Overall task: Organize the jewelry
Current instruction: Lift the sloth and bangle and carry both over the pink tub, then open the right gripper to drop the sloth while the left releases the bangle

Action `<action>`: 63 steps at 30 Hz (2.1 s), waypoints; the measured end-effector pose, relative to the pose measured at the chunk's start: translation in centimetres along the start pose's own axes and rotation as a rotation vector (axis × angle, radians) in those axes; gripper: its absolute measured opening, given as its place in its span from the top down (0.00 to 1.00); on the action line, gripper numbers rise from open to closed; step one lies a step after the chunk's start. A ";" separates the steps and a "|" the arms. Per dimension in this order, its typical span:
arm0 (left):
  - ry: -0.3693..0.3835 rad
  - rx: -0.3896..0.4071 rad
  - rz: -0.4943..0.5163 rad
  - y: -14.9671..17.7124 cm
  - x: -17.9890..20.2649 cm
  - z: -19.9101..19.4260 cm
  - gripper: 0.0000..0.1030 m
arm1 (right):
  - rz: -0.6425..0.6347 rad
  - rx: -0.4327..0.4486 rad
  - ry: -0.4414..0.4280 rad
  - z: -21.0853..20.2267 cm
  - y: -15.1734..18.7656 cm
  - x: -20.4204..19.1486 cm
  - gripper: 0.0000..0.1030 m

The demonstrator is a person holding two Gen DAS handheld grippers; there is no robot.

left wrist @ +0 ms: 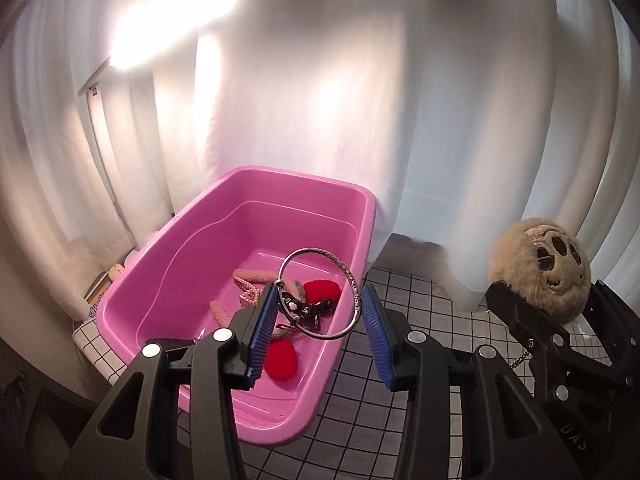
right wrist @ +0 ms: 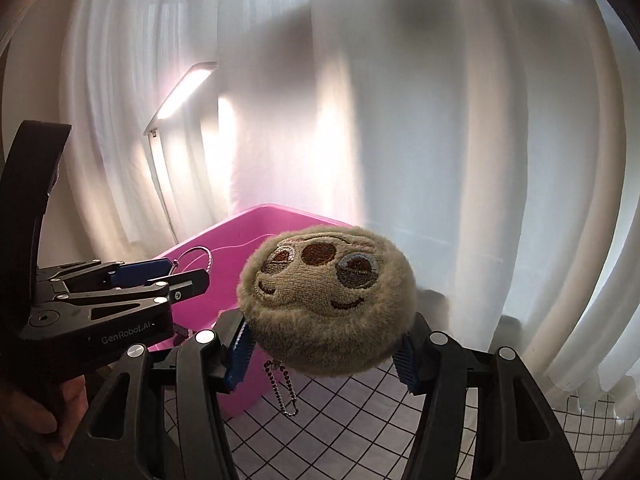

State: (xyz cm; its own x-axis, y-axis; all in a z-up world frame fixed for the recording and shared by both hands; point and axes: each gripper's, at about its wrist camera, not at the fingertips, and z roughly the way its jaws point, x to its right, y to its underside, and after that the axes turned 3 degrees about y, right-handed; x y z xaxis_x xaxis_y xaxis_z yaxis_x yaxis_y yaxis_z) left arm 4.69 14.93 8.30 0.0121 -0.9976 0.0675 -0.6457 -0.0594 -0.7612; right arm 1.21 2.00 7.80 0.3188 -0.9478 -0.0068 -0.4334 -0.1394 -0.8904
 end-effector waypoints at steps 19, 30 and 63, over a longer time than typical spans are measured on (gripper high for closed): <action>-0.154 -0.019 -0.087 -1.6 -10.3 2.8 0.59 | -0.105 -0.130 -0.125 11.1 -3.8 -9.1 0.46; -0.190 -0.070 -0.096 -1.1 -12.0 5.6 0.59 | -0.110 -0.197 -0.099 14.3 -3.2 -10.1 0.46; -0.274 -0.063 -0.103 -1.4 -12.5 4.4 0.07 | -0.094 -0.169 -0.024 13.5 -4.0 -9.5 0.29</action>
State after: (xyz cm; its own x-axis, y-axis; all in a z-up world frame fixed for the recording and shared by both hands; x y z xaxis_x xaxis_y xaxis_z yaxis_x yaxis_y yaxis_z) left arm 8.78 27.32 5.65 0.2801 -0.9591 -0.0404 -0.6766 -0.1674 -0.7171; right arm 11.31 15.47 5.31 0.3838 -0.9215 0.0603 -0.5357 -0.2753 -0.7983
